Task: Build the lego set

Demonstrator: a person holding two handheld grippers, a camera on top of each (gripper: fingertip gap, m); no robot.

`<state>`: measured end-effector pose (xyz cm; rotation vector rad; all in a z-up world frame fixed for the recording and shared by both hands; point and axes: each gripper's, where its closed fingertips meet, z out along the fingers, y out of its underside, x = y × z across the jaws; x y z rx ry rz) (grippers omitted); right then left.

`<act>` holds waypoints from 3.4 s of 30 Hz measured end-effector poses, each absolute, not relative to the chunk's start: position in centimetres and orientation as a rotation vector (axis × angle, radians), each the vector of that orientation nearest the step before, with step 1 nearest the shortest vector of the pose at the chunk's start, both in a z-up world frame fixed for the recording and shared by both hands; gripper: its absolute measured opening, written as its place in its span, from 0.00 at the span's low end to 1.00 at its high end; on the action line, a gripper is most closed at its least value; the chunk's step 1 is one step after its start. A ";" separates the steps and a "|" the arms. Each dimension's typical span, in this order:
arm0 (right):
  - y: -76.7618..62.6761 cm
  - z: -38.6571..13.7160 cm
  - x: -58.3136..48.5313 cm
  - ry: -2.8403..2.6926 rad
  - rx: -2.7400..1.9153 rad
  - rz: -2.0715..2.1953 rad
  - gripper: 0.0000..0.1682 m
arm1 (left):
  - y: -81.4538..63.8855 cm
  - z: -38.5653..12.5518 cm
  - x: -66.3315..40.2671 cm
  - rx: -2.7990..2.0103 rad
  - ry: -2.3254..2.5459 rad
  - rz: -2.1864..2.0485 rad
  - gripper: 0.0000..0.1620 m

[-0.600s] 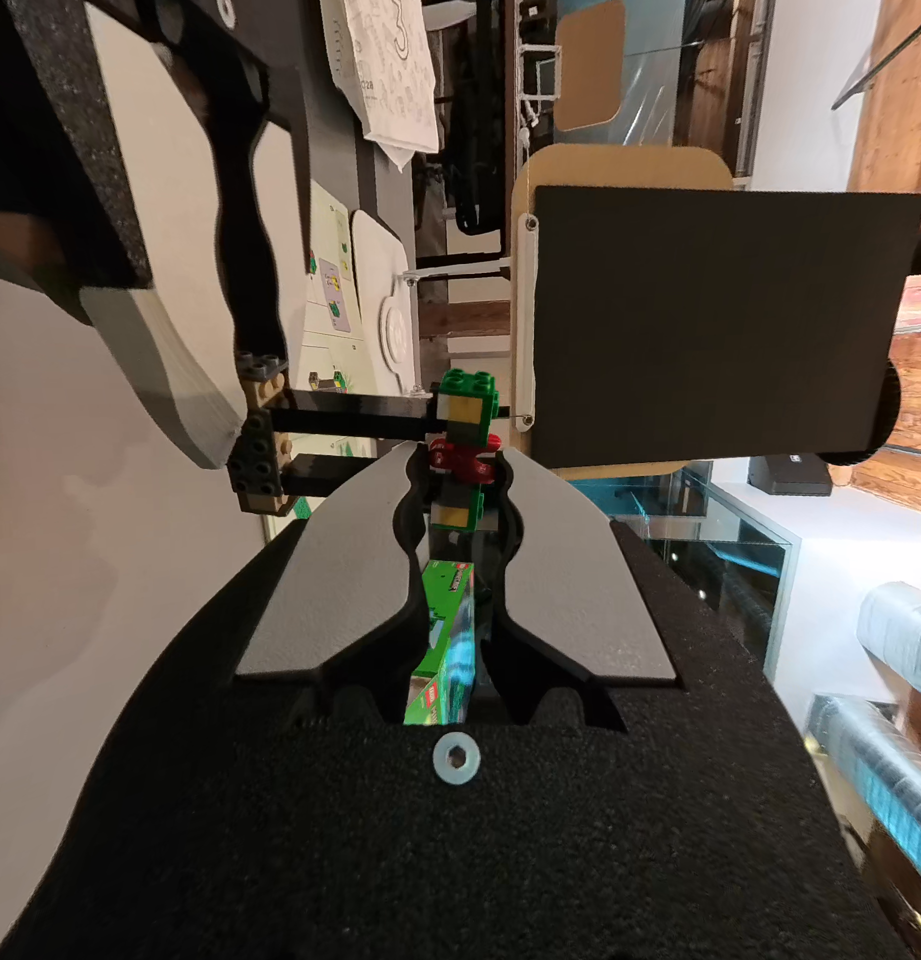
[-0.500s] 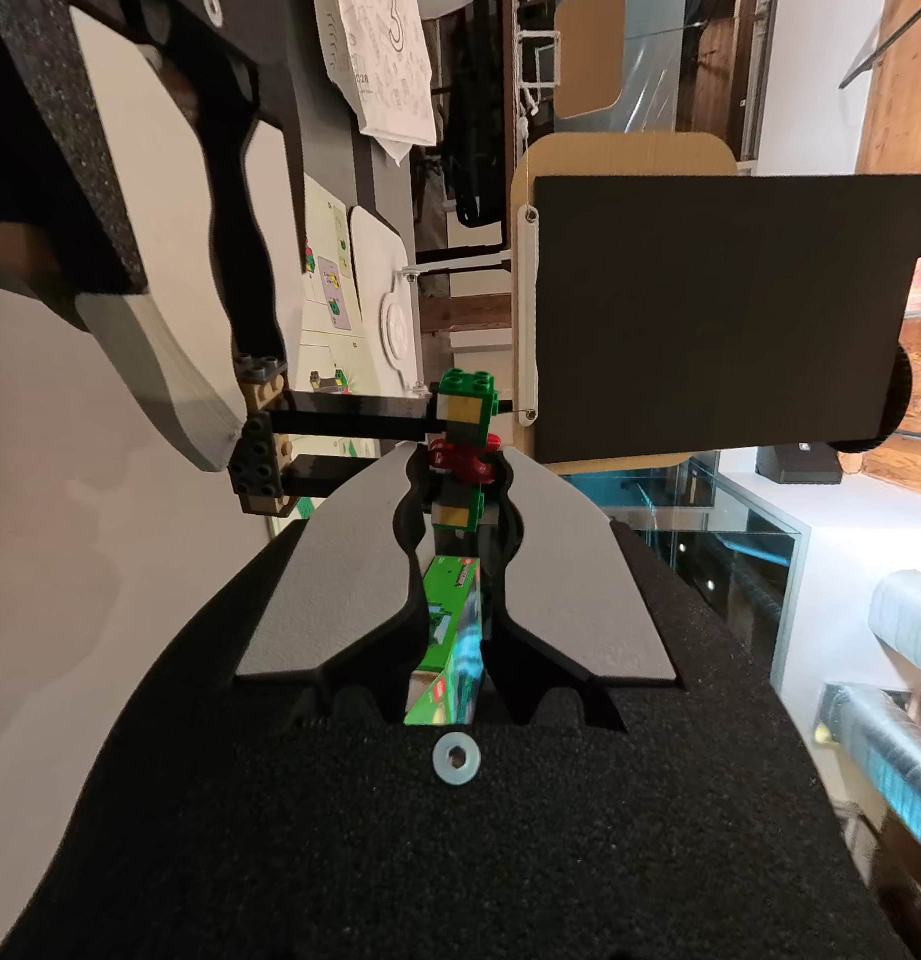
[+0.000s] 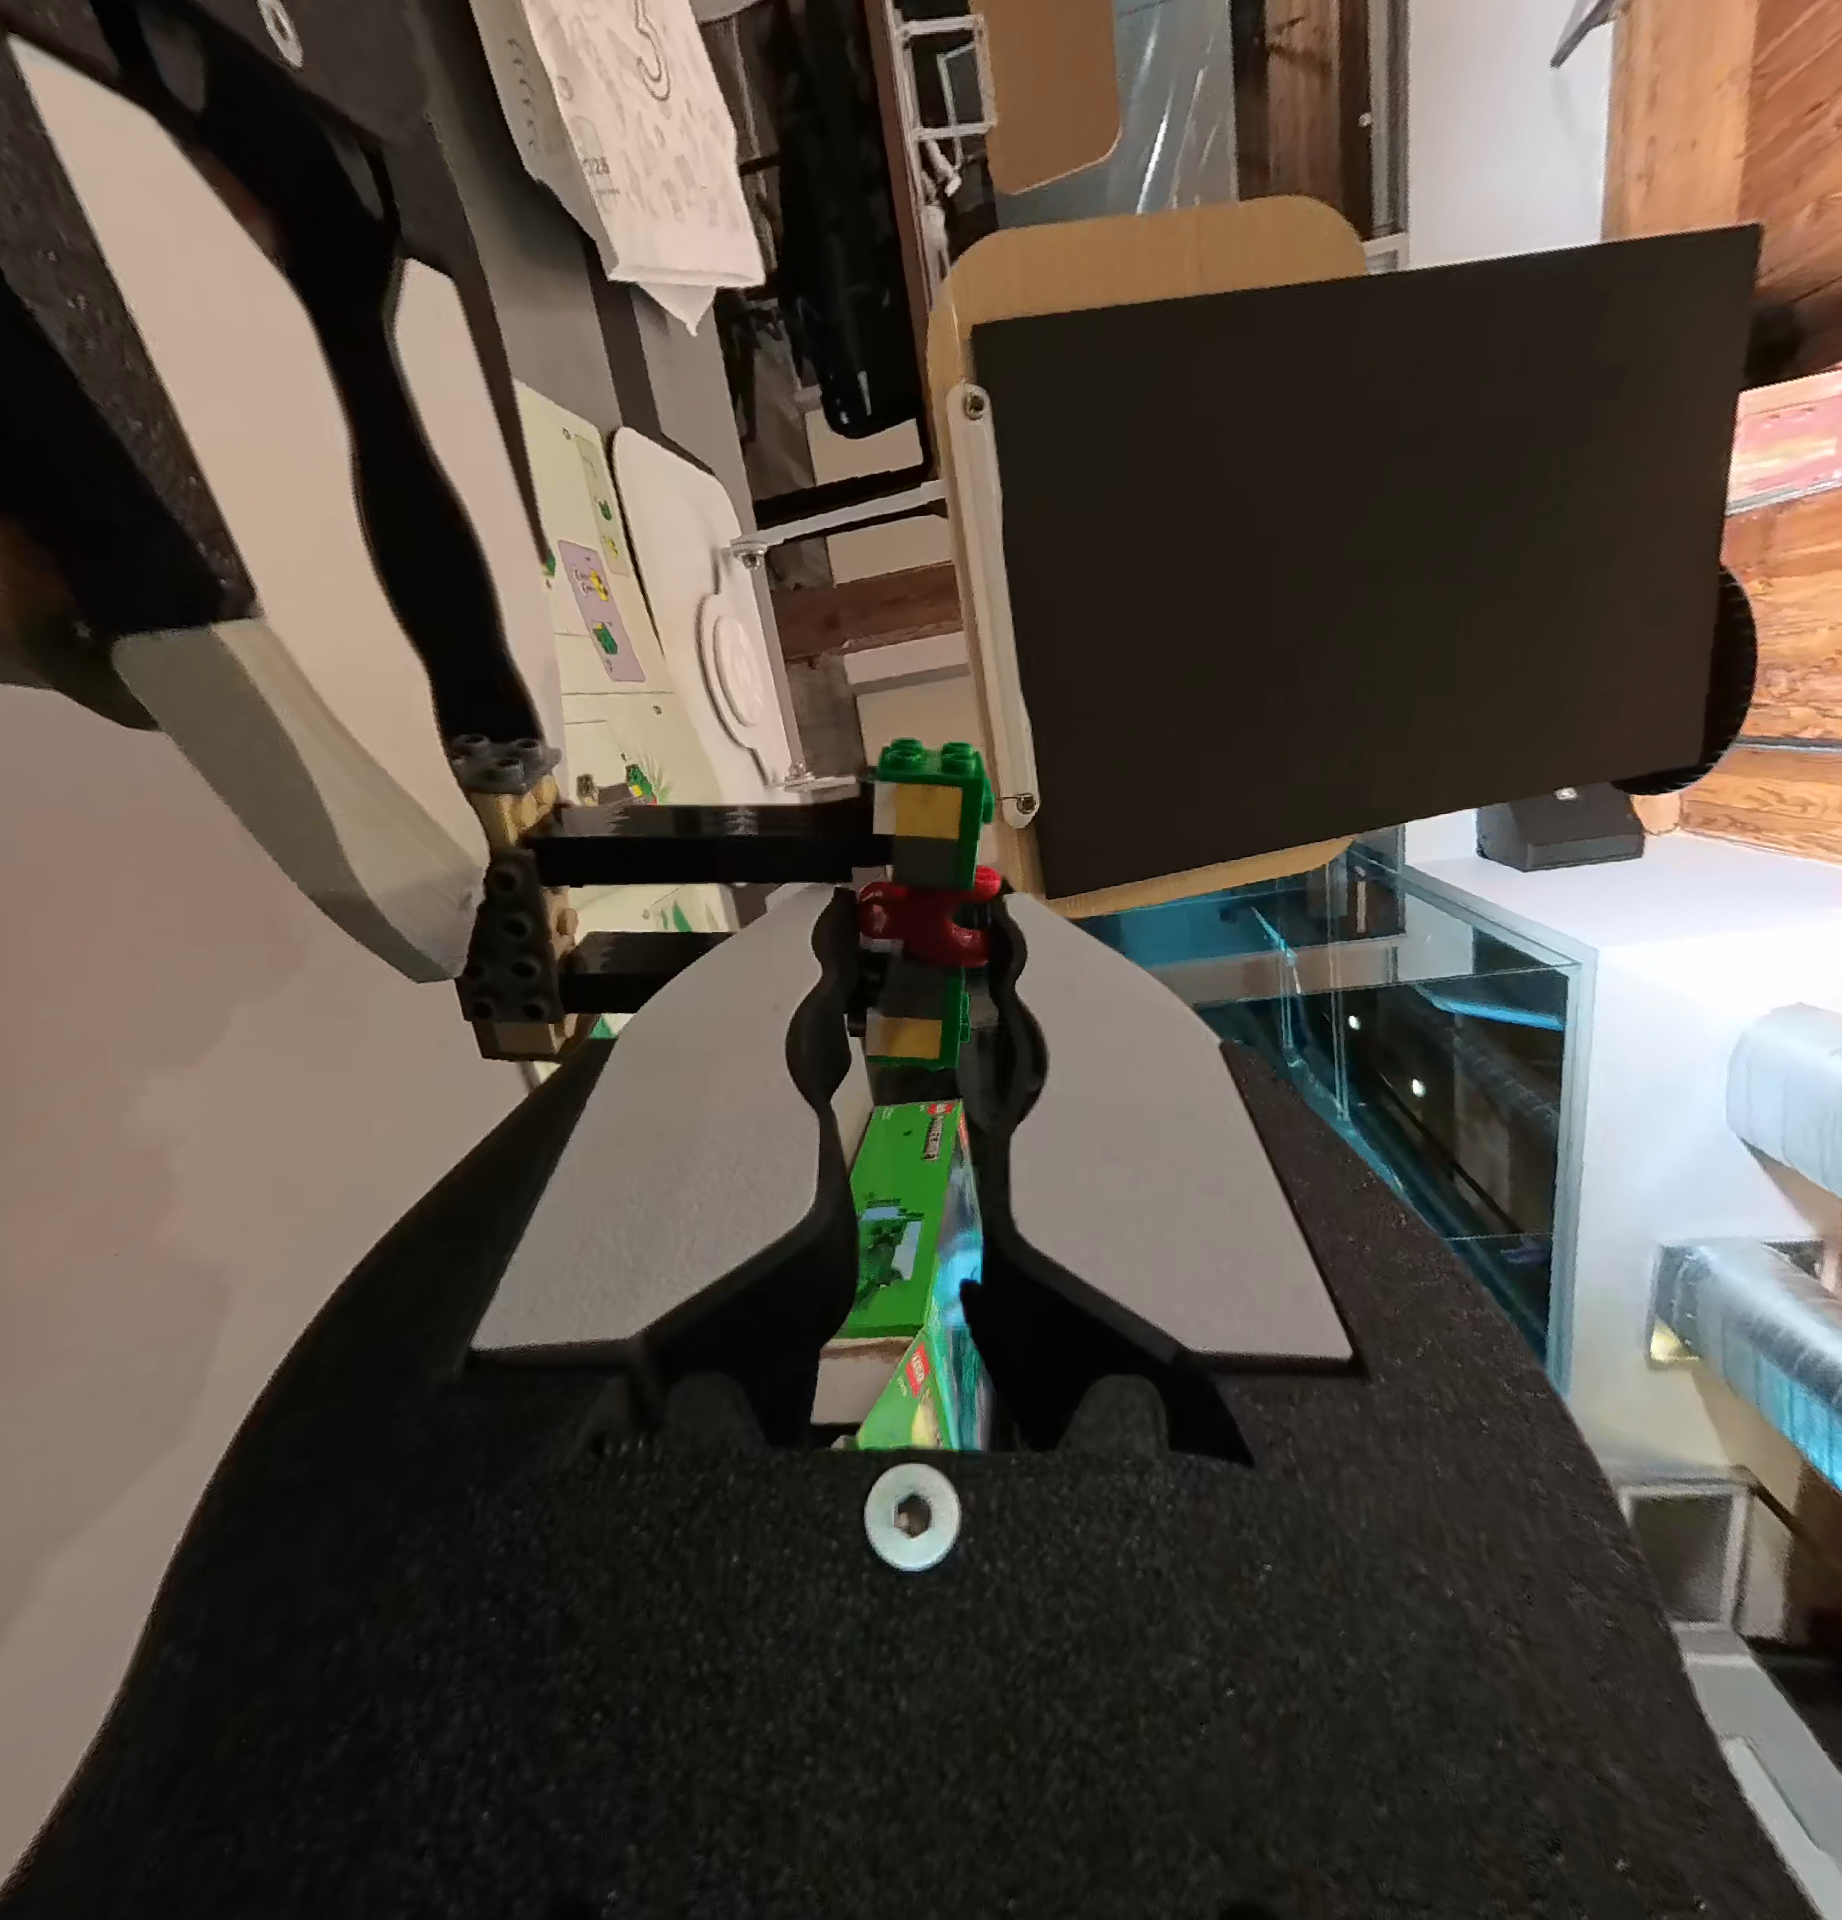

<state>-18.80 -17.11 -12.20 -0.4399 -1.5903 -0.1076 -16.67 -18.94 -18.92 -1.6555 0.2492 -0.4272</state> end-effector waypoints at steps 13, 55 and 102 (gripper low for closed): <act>-17.1 -12.2 -18.9 -1.652 -0.400 -0.092 0.14 | -18.9 -18.9 -16.5 -1.651 0.265 -0.426 0.15; -16.2 -12.6 -18.4 -1.699 -0.426 -0.136 0.17 | -19.0 -18.3 -16.5 -1.605 0.262 -0.447 0.15; -19.4 -25.2 -21.6 -2.427 -0.885 1.006 0.45 | -26.3 -18.9 -19.2 -1.769 0.507 -0.753 0.15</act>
